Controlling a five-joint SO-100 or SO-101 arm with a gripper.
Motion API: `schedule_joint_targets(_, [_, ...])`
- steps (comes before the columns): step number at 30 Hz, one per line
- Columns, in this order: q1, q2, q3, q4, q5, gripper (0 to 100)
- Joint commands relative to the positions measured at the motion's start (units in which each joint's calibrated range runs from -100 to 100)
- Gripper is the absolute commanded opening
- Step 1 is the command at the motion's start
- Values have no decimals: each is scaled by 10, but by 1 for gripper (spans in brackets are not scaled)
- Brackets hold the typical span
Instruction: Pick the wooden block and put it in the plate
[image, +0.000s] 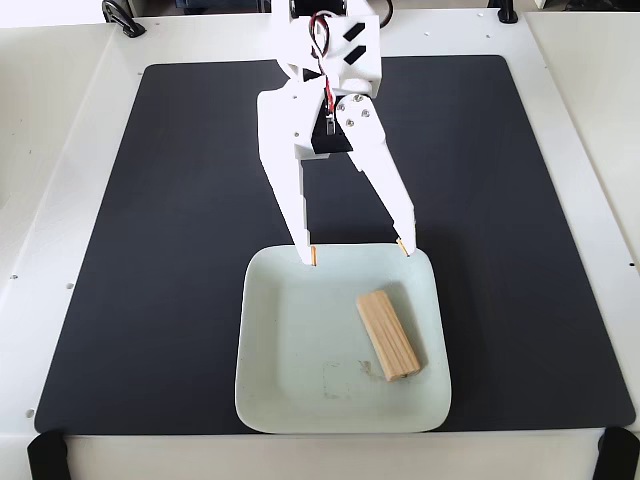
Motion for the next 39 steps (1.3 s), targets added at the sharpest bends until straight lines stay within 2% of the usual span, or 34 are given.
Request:
schedule_joint_targets(1, [-2, -8, -6, -9, 4, 31])
schedule_joint_targets(16, [-2, -9, -6, -8, 2, 30])
schedule_joint_targets(20, [-2, -9, -6, -8, 1, 20])
schedule_joint_targets(24, [-2, -9, -6, -6, 1, 2])
schedule_joint_targets(25, [-2, -9, -6, -6, 0, 0])
schedule_joint_targets(27, [-2, -9, -6, -8, 0, 2])
schedule_joint_targets(33, [-2, -10, -2, -7, -1, 1])
schedule_joint_targets(39, [-2, -85, 82, -9, -1, 1])
